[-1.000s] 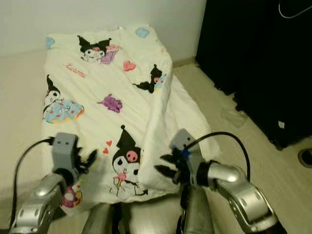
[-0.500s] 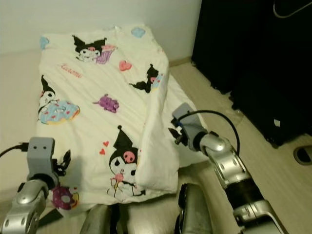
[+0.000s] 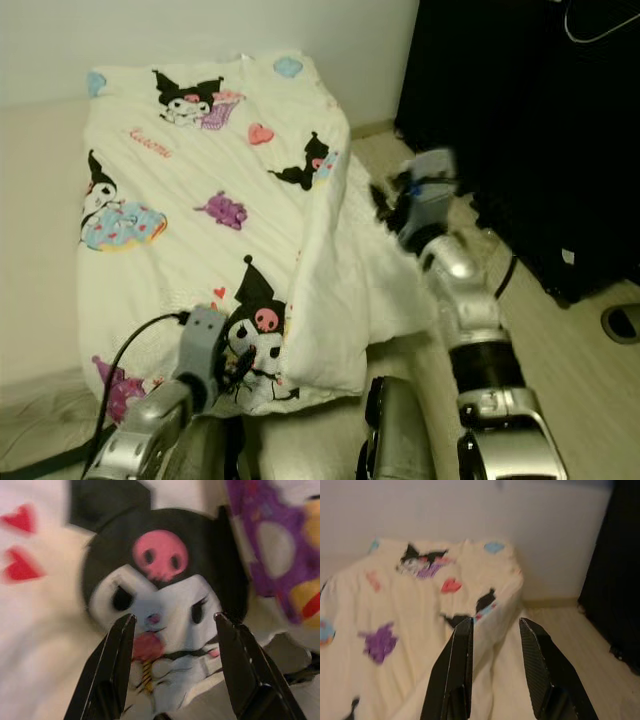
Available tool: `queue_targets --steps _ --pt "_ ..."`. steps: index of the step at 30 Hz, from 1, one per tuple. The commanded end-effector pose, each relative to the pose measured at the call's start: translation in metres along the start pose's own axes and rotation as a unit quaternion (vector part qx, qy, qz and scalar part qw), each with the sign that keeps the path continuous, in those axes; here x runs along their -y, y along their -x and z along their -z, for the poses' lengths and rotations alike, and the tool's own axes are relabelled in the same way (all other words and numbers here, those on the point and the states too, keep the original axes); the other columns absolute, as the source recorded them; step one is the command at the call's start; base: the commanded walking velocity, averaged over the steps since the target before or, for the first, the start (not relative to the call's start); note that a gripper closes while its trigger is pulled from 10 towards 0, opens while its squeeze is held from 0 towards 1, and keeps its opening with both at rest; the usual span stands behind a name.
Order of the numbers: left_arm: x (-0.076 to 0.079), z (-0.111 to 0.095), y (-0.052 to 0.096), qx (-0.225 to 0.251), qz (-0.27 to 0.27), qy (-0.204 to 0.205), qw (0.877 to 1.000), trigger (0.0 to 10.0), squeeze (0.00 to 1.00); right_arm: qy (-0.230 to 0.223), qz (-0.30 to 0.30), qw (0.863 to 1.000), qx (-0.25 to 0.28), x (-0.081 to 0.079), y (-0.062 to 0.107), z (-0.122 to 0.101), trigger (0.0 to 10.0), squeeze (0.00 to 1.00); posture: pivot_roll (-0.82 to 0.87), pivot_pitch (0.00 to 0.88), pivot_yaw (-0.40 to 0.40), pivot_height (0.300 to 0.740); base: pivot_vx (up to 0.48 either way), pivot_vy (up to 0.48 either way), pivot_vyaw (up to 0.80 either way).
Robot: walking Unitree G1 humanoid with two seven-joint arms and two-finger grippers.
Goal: Clean up the room
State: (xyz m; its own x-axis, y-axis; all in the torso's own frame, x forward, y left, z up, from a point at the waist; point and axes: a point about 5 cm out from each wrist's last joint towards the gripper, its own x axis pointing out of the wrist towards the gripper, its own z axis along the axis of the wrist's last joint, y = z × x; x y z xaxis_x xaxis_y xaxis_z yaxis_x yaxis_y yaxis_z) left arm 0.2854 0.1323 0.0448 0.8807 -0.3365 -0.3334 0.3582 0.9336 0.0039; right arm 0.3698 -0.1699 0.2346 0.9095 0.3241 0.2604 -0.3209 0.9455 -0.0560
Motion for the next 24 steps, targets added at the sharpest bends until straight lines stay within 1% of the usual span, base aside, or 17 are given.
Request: queue_targets --steps 1,2,3,5,7,9,11,12,14,15,16,17,19,20,21,23,24 --pt "0.008 0.014 0.001 -0.029 0.014 -0.005 0.999 10.0 0.00 -0.005 -0.002 1.000 0.001 0.001 0.000 0.000 10.0 0.00 -0.08 0.245 0.008 0.583 0.000 0.000 0.00" --pt "0.014 0.013 -0.003 -0.027 0.025 -0.005 0.999 10.0 0.00 0.001 -0.005 1.000 0.001 0.001 -0.001 -0.001 10.0 0.00 -0.08 0.245 0.010 0.583 0.000 0.000 0.00" --pt "0.029 0.006 -0.007 -0.016 0.067 -0.005 0.998 10.0 0.00 0.008 -0.015 1.000 -0.004 -0.001 0.000 0.000 10.0 0.00 -0.09 0.245 0.015 0.583 0.000 0.000 0.00" --pt "0.036 0.003 -0.008 -0.011 0.090 -0.005 0.996 10.0 0.00 0.011 -0.018 1.000 -0.006 -0.002 0.000 0.001 10.0 0.00 -0.09 0.245 0.015 0.583 0.000 0.000 0.00" --pt "0.045 -0.001 -0.009 -0.006 0.121 -0.031 0.992 10.0 0.00 0.014 -0.014 1.000 -0.009 -0.003 -0.001 0.004 10.0 0.00 -0.08 0.247 0.015 0.583 0.000 0.000 0.00" --pt "0.048 -0.001 -0.010 -0.005 0.130 -0.038 0.991 10.0 0.00 0.014 -0.011 1.000 -0.009 -0.003 -0.002 0.005 10.0 0.00 -0.08 0.247 0.015 0.583 0.000 0.000 0.00" --pt "0.067 -0.018 -0.011 0.033 0.181 -0.063 0.981 10.0 0.00 0.013 -0.005 1.000 -0.004 -0.002 -0.005 0.005 10.0 0.00 -0.08 0.252 0.012 0.583 0.000 0.000 0.00" --pt "0.078 -0.039 -0.012 0.073 0.209 -0.045 0.974 10.0 0.00 0.012 -0.002 1.000 -0.002 -0.001 -0.007 0.004 10.0 0.00 -0.07 0.254 0.009 0.583 0.000 0.000 0.00" --pt "0.090 -0.063 -0.010 0.118 0.239 -0.022 0.964 10.0 0.00 0.010 0.000 1.000 0.002 0.000 -0.009 0.002 10.0 0.00 -0.07 0.254 0.009 0.583 0.000 0.000 0.00" --pt "0.098 -0.080 -0.008 0.149 0.262 -0.009 0.953 10.0 0.00 0.009 0.002 1.000 0.003 0.001 -0.010 0.001 10.0 0.00 -0.07 0.253 0.006 0.583 0.000 0.000 0.00" --pt "0.098 -0.080 -0.008 0.149 0.262 -0.009 0.953 10.0 0.00 0.009 0.002 1.000 0.003 0.001 -0.010 0.001 10.0 0.00 -0.07 0.253 0.006 0.583 0.000 0.000 0.00" --pt "0.105 -0.095 -0.005 0.177 0.284 0.000 0.942 10.0 0.00 0.007 0.002 1.000 0.004 0.002 -0.011 0.001 10.0 0.00 -0.07 0.253 0.006 0.583 0.000 0.000 0.00" --pt "0.108 -0.106 -0.001 0.201 0.298 0.000 0.933 10.0 0.00 0.007 0.002 1.000 0.004 0.002 -0.011 0.001 10.0 0.00 -0.07 0.253 0.009 0.583 0.000 0.000 0.00" --pt "0.109 -0.111 0.000 0.210 0.303 0.000 0.930 10.0 0.00 0.007 0.002 1.000 0.004 0.002 -0.011 0.001 10.0 0.00 -0.07 0.253 0.009 0.583 0.000 0.000 0.00" --pt "0.109 -0.111 0.000 0.210 0.303 0.000 0.930 10.0 0.00 0.007 0.002 1.000 0.004 0.002 -0.011 0.001 10.0 0.00 -0.07 0.253 0.009 0.583 0.000 0.000 0.00" --pt "0.109 -0.134 0.008 0.252 0.317 0.031 0.914 10.0 0.00 0.008 0.002 1.000 0.005 0.001 -0.012 0.002 10.0 0.00 -0.07 0.251 0.011 0.583 0.000 0.000 0.00" --pt "0.109 -0.134 0.008 0.252 0.317 0.031 0.914 10.0 0.00 0.008 0.002 1.000 0.005 0.001 -0.012 0.002 10.0 0.00 -0.07 0.251 0.011 0.583 0.000 0.000 0.00"
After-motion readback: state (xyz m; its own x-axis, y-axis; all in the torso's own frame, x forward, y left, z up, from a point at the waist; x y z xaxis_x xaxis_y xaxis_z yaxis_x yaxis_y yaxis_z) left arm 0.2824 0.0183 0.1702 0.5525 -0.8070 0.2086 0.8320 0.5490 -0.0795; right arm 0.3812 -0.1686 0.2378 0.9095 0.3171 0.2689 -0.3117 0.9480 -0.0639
